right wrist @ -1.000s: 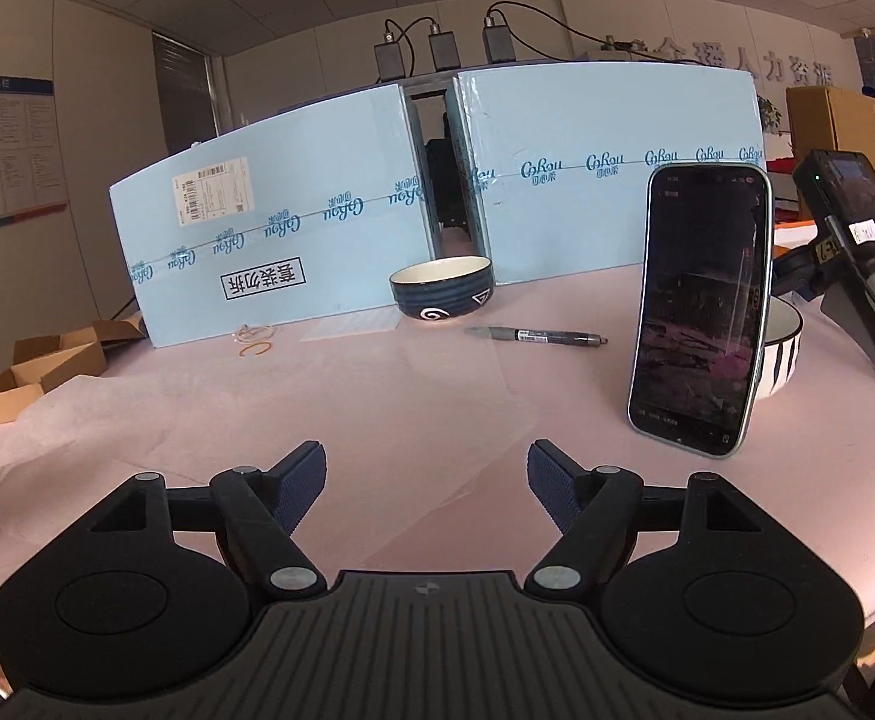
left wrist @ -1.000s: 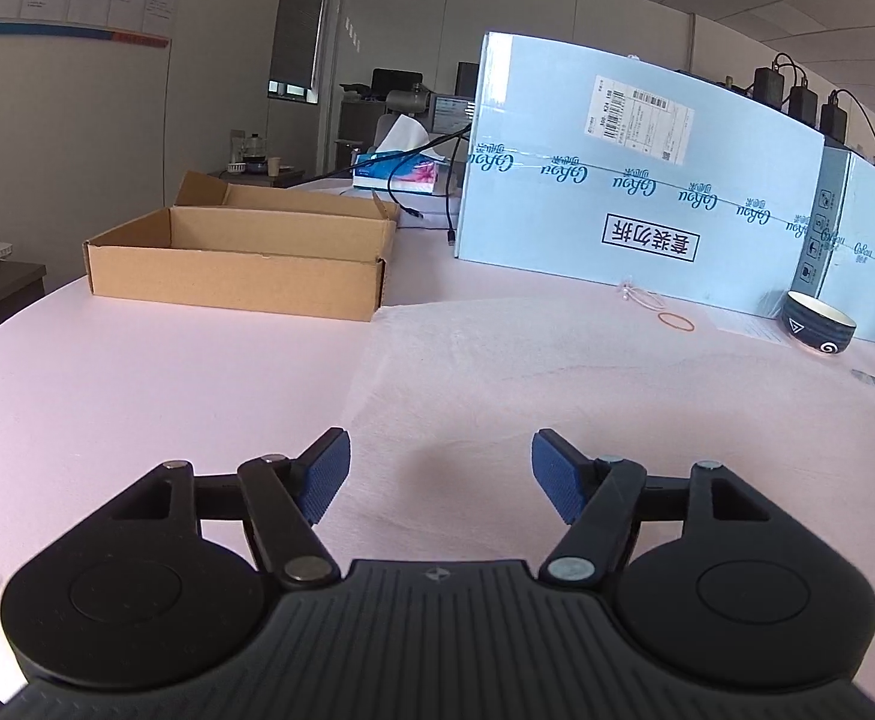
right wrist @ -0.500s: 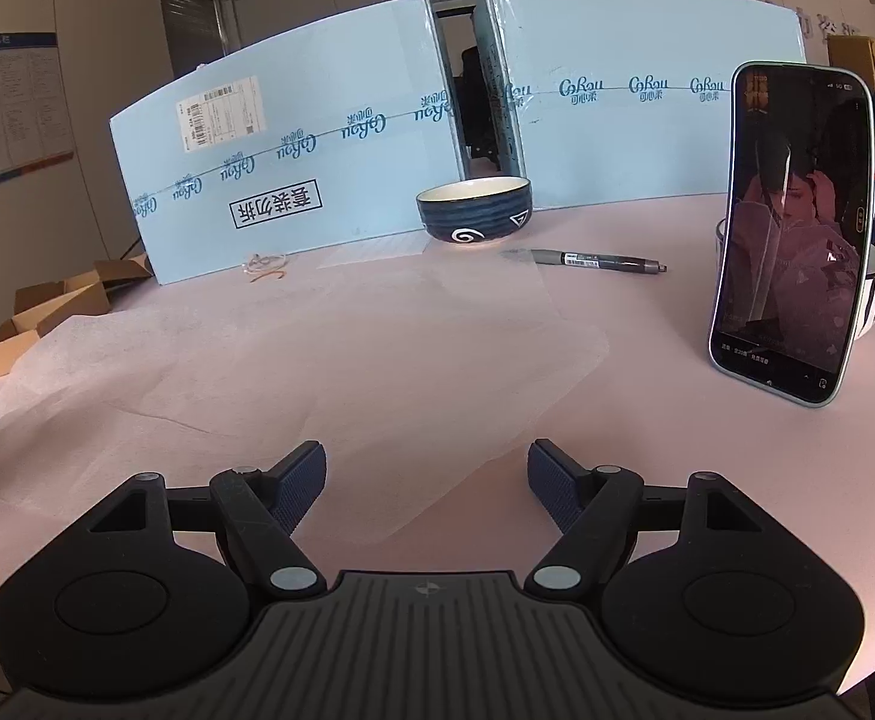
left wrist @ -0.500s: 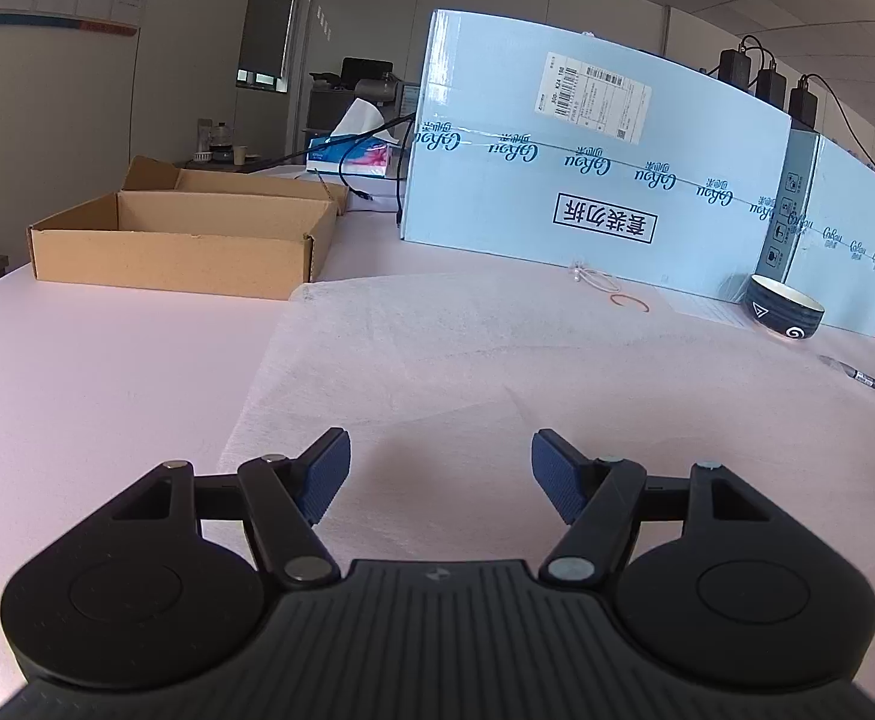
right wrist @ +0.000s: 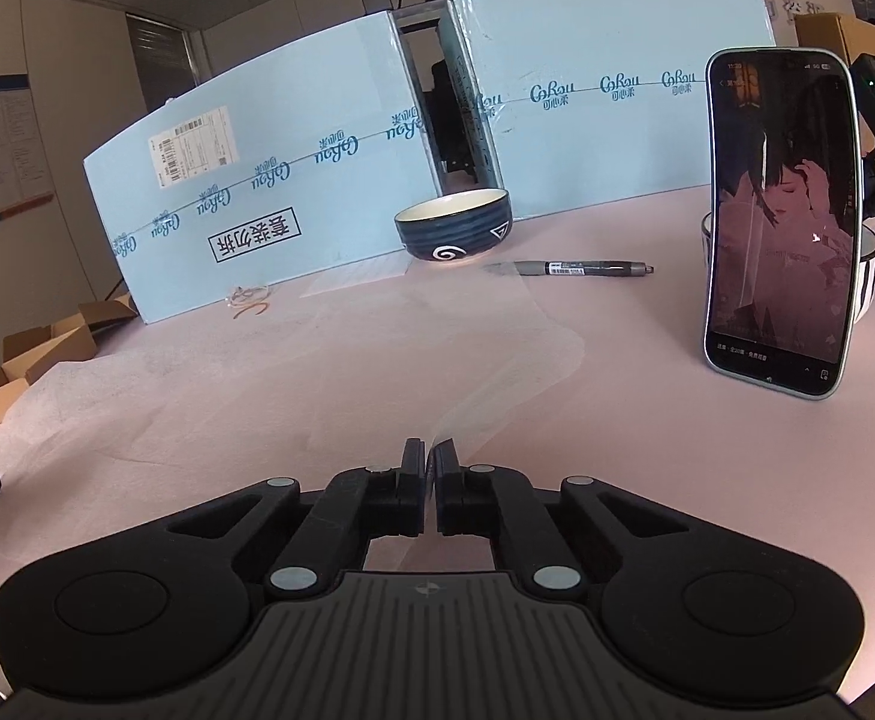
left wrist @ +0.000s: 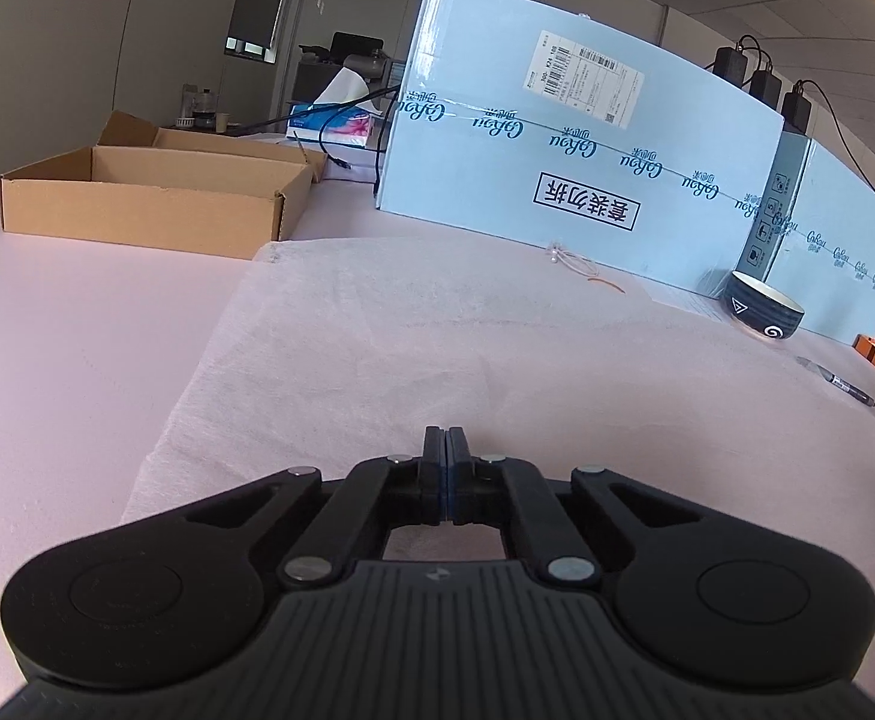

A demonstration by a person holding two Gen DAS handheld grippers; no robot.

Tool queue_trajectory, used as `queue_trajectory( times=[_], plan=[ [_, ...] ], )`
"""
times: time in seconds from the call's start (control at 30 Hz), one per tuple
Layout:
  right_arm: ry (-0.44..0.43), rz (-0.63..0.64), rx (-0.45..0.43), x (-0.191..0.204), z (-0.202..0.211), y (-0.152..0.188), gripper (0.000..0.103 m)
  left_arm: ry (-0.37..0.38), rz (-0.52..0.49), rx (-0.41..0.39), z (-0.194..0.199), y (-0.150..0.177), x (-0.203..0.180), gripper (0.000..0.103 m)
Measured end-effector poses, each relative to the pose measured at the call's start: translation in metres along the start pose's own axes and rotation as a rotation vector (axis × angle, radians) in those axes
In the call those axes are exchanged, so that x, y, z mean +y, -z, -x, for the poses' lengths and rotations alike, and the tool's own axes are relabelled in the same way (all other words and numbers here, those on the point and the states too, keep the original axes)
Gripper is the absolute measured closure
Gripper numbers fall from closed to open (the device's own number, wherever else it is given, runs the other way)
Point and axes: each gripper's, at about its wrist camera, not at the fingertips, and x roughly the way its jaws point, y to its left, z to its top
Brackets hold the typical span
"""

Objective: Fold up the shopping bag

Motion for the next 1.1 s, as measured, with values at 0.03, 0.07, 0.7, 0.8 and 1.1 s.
queue_trajectory(
  times=[0.03, 0.07, 0.7, 0.8, 1.1],
  plan=[
    [0.000, 0.006, -0.013, 0.001, 0.004, -0.003, 0.099, 0.004, 0.007, -0.014, 0.004, -0.003, 0.001, 0.103],
    [0.005, 0.015, -0.029, 0.002, 0.009, -0.007, 0.099, 0.008, 0.013, -0.028, 0.007, -0.006, 0.002, 0.103],
    [0.211, 0.091, 0.029, -0.017, 0.034, -0.004, 0.063, -0.217, 0.063, -0.143, 0.050, -0.025, 0.038, 0.102],
    [0.128, 0.126, 0.072, -0.018, 0.033, 0.003, 0.062, -0.326, 0.064, -0.125, 0.046, -0.024, 0.052, 0.097],
    [-0.099, 0.353, 0.130, -0.014, 0.024, 0.006, 0.044, -0.235, 0.001, -0.169, 0.055, -0.031, 0.039, 0.086]
  ],
)
